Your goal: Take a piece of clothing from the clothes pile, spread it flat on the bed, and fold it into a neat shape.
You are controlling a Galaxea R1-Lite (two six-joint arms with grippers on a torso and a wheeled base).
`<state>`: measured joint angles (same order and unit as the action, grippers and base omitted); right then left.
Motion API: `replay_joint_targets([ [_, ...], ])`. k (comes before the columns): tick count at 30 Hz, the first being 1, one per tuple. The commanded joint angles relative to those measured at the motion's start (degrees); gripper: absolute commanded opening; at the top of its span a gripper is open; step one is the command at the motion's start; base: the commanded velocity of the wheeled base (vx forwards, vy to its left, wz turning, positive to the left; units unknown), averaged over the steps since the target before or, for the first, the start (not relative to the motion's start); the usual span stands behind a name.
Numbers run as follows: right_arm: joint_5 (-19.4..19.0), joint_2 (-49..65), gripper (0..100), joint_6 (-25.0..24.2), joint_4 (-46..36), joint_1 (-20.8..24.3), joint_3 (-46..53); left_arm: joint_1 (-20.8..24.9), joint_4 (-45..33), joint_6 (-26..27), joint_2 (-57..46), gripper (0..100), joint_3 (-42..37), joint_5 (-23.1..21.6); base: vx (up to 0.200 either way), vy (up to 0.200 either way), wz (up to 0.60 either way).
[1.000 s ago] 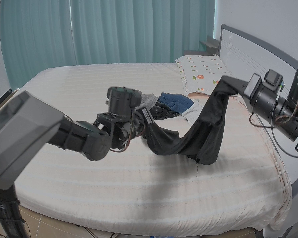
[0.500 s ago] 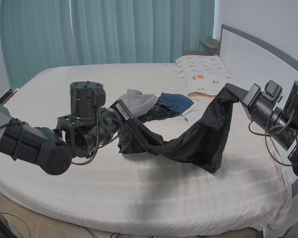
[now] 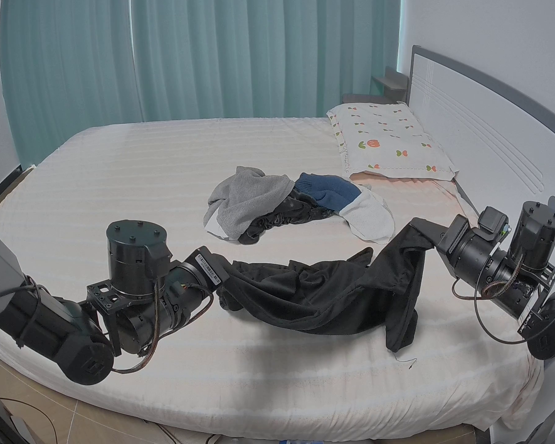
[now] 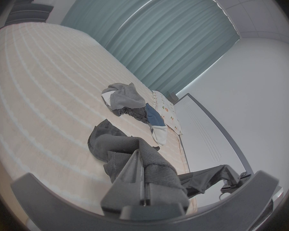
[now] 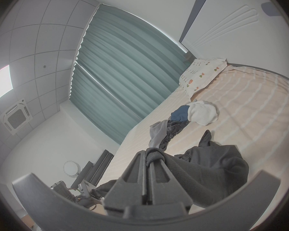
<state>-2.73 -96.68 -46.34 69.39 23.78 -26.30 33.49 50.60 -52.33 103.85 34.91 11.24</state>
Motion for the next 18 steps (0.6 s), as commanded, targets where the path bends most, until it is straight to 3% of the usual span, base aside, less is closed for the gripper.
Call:
replay_joint_targets([
  [1, 0.5, -1.1, 0, -0.1, 0.7, -0.3, 1.2, 0.3, -0.1, -0.7, -1.7, 0, -1.3, -0.1, 0.000, 0.000, 0.00],
  [8, 0.4, -1.9, 0, -0.4, 4.0, 0.0, 3.3, 0.3, 0.1, -0.9, -1.2, 0, -1.4, -0.2, -0.171, 0.000, 0.00],
  [18, 0.5, -2.4, 0, -0.5, 4.9, 0.1, 3.8, 0.3, 0.2, -0.9, -1.1, 0, -1.1, 0.0, 0.000, 0.000, 0.00],
])
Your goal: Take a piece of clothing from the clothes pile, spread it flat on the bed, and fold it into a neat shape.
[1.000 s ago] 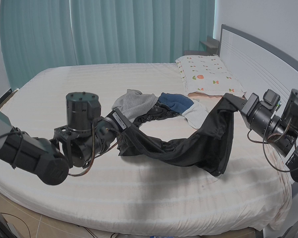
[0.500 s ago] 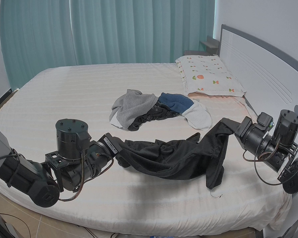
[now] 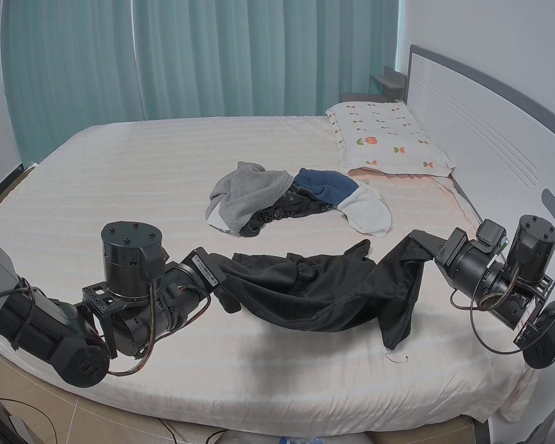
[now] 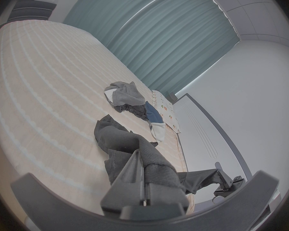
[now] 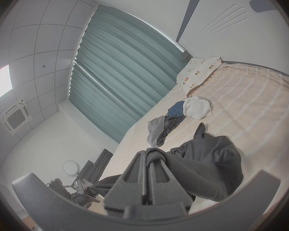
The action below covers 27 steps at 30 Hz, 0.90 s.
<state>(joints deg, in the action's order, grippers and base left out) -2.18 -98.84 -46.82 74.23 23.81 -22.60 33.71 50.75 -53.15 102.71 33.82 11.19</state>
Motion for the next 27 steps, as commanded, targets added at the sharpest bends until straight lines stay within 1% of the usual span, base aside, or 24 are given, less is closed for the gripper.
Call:
replay_joint_targets([
  [1, 0.1, -0.1, 0, 0.0, 0.0, 0.1, 0.0, 0.0, 0.1, -0.1, 0.0, 0, 0.0, 0.1, 0.000, 0.000, 0.00],
  [14, 0.2, 0.1, 0, 0.1, 0.0, 0.0, 0.0, 0.8, 0.1, -0.6, 0.5, 0, -0.2, -0.1, 0.000, 0.000, 0.00],
  [20, 0.2, -0.1, 0, 0.1, 0.0, -0.1, 0.0, 0.8, 0.1, -1.3, 0.5, 0, -0.3, -0.1, -0.200, 0.000, 0.00],
  [27, 0.1, -0.5, 0, 0.1, 0.0, -0.4, -0.2, 0.3, 0.1, -1.3, 1.2, 0, 0.3, 0.1, 0.000, 0.000, 0.00],
])
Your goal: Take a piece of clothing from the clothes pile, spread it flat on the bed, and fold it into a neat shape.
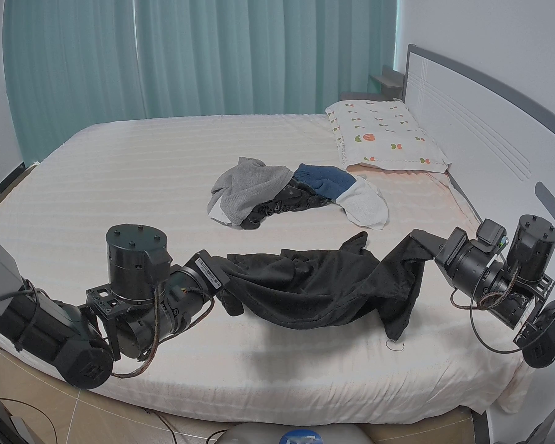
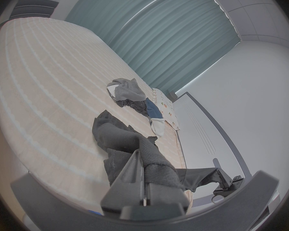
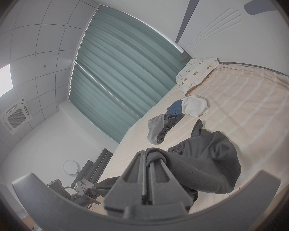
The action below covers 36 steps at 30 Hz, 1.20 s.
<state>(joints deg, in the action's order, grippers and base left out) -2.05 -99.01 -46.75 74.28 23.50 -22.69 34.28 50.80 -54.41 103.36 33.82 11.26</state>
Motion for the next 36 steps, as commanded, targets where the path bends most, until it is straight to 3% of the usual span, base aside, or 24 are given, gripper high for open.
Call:
replay_joint_targets([
  [1, 0.1, -1.4, 0, -0.1, 0.1, -0.3, -0.3, -0.4, 0.0, 0.0, 0.6, 0, 0.4, 0.1, 0.000, 0.000, 0.00],
  [5, 0.2, -2.5, 0, 0.0, 0.5, -0.3, -0.4, -0.5, 0.0, -0.8, 0.1, 0, 0.5, 0.2, 0.000, 0.000, 0.00],
  [14, 3.3, -3.1, 0, 0.3, 1.8, 0.0, -1.0, -0.5, 0.0, -1.4, -0.4, 0, 0.5, 0.2, 0.000, 0.200, 0.00],
  [24, 11.9, -8.7, 0, 2.9, 8.0, 0.1, -3.6, -0.5, 0.0, -1.0, -1.8, 0, 0.3, 0.2, 0.000, 0.200, 0.00],
  [29, 15.8, -11.6, 0, 7.5, 14.3, 0.2, -3.7, -0.9, -0.1, -0.9, -2.4, 0, 0.4, 0.3, 0.000, 0.200, 0.00],
  [36, 15.4, -11.5, 0, 7.3, 15.5, 0.3, -3.8, -1.1, -0.3, -0.8, -3.0, 0, 0.5, 0.3, 0.000, 0.200, 0.00],
])
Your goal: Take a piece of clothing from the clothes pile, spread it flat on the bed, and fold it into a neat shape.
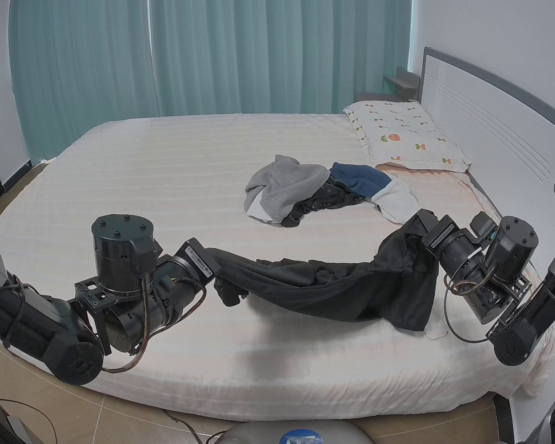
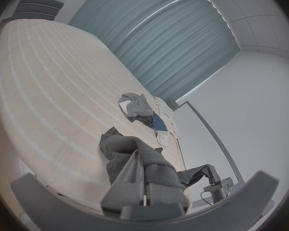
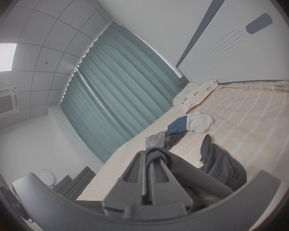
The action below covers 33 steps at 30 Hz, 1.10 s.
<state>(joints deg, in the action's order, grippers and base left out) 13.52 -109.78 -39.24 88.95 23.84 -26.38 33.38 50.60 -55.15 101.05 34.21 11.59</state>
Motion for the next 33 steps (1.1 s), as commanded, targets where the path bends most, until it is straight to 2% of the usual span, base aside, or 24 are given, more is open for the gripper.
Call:
replay_joint_targets([
  [1, -0.2, -0.5, 0, -0.3, 0.9, 0.0, -0.1, -0.2, -0.1, 0.0, -0.9, 0, 0.1, 0.0, 0.000, 0.200, 0.00],
  [19, -1.3, 2.5, 0, -2.2, 0.9, -0.2, 0.1, -0.7, -0.3, 1.0, -2.9, 0, -0.5, 0.0, 0.000, 0.200, 0.00],
  [27, -3.1, 2.8, 0, -2.4, 0.9, -0.6, 0.4, -0.7, -0.4, 1.3, -3.4, 0, -0.5, 0.0, 0.000, 0.200, 0.00],
  [33, -3.4, 3.4, 0, -4.4, 0.9, -0.8, 0.3, -0.7, -0.5, 1.5, -3.8, 0, -0.6, 0.0, 0.000, 0.200, 0.00],
])
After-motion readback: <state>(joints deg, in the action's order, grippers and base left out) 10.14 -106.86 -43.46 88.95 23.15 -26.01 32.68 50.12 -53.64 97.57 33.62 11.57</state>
